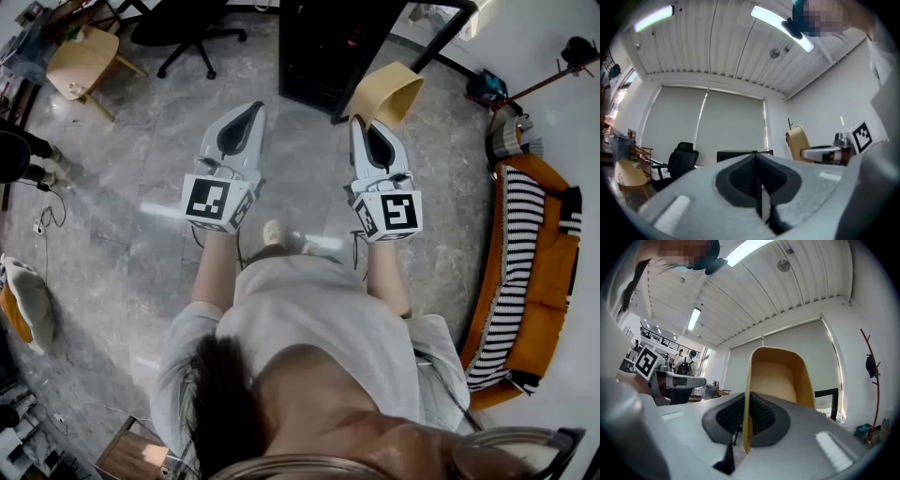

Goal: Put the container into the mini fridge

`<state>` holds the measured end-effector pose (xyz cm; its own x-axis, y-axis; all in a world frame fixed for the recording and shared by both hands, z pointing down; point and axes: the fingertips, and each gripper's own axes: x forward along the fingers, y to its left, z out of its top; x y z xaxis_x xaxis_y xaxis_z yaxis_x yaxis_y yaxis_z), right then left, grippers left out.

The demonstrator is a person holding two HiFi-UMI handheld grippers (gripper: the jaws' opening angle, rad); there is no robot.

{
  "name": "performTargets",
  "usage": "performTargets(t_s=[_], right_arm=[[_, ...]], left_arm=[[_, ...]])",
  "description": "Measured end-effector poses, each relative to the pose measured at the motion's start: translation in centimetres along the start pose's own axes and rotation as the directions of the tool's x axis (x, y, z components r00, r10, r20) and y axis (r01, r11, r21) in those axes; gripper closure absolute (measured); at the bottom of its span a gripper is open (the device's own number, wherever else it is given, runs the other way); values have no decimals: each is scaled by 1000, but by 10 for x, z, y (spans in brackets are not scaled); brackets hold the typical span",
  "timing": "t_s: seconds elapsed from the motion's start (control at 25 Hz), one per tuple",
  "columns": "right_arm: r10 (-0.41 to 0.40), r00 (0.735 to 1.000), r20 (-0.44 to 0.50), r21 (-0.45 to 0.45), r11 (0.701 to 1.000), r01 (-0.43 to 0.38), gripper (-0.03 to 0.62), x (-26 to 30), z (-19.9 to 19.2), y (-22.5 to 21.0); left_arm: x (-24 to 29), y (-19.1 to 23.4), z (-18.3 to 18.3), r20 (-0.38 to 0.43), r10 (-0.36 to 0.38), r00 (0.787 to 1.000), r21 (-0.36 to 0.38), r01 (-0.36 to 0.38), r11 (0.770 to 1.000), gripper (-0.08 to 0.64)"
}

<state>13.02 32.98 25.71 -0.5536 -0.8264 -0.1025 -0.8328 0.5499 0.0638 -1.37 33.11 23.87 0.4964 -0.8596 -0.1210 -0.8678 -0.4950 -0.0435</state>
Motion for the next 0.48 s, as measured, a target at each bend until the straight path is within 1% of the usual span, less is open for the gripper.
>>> performTargets(t_s=[0.24, 0.48], right_arm=[[8, 1000, 9, -14, 1000, -8, 581, -6, 0, 8], [8, 1000, 15, -15, 1000, -8, 581, -1, 4, 8]], left_arm=[[-8, -2, 0, -1, 0, 1000, 0, 0, 1000, 558], [-3, 0, 3, 5, -7, 1000, -1, 7, 1000, 558]])
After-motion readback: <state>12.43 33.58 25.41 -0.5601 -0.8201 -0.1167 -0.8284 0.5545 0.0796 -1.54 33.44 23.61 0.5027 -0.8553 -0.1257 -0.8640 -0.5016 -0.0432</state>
